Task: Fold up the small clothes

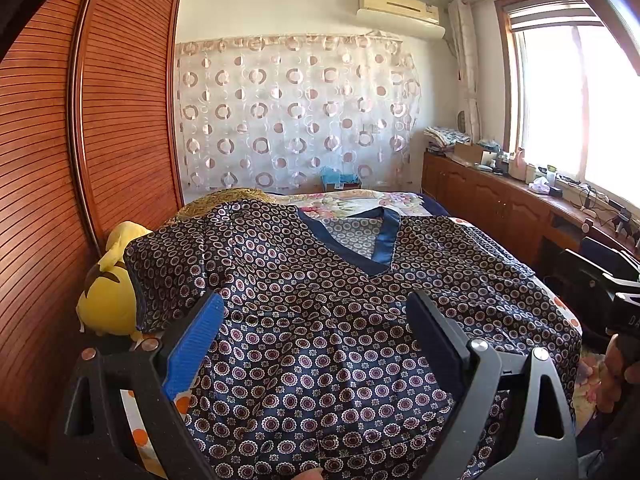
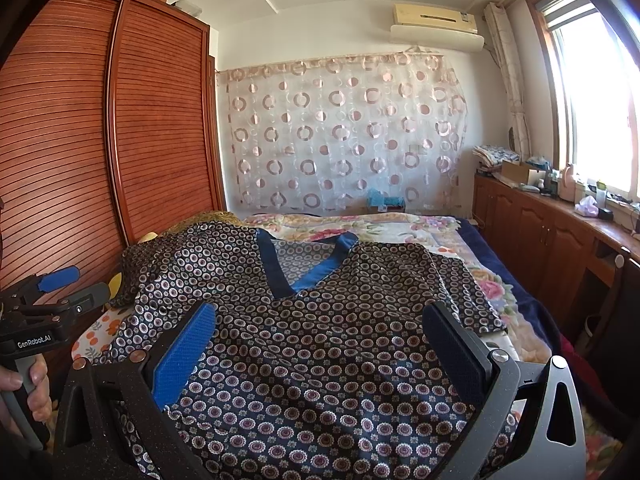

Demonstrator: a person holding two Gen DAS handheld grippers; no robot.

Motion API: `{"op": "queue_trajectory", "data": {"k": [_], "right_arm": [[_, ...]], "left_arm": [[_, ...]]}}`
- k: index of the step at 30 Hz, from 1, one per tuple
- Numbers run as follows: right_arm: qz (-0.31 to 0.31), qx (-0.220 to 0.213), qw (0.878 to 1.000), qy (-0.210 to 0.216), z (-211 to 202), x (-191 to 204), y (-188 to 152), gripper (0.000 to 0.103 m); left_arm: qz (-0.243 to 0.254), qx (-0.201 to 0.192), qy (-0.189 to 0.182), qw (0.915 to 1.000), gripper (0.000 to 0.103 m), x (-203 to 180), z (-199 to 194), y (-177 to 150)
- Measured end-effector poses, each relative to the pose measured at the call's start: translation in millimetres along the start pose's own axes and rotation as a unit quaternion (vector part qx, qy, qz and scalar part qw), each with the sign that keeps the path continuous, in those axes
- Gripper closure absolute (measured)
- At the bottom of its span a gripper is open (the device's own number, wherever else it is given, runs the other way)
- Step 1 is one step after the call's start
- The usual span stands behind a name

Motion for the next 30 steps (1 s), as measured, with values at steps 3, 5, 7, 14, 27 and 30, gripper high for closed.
{"op": "queue_trajectory", "data": {"k": [3, 5, 7, 14, 27, 30], "right_arm": [[0.001, -0.001, 1.0, -0.001, -0.7, -0.8, -0.7, 0.0], [0.003, -0.003, 1.0, -0.002, -1.2, -0.9, -0.8, 0.0], [0.002, -0.003, 1.0, -0.001, -2.1, 0.0, -1.2, 0.0], [0.001, -0.003, 1.0, 0.0, -2.6, 1.3, -1.3, 0.0], [0.003, -0.007, 1.0, 0.0, -2.3, 0.3, -1.3, 0.0], [0.002, -0.008, 1.0, 0.0, -2.0, 0.4, -1.3, 0.0]], "left_arm": [[0.0, -0.002, -0.001, 1.0, 0.01, 0.1, 0.3, 1.0], [0.0, -0.004, -0.002, 1.0, 0.01, 0.4, -0.2, 1.3], [0.0, -0.006, -0.001, 1.0, 0.01, 1.1, -0.6, 1.5], [-0.001, -0.011, -0.002, 0.9999, 0.01, 1.2, -2.0, 0.7], [-0.002, -0.018, -0.003, 0.9998, 0.01, -0.2, -6.6, -0.5], [-0.002, -0.018, -0.004, 0.9998, 0.01, -0.1, -6.1, -1.5]]}}
Point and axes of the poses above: each gripper's, at about its wrist camera, not at the fingertips, and z roughly the way its jaws point, x to its left, y to its top, the point moved 4 cm from there along z, roughly the way its jaws point, and after that the axes turned 7 degrees about y, right-handed, at the moved point
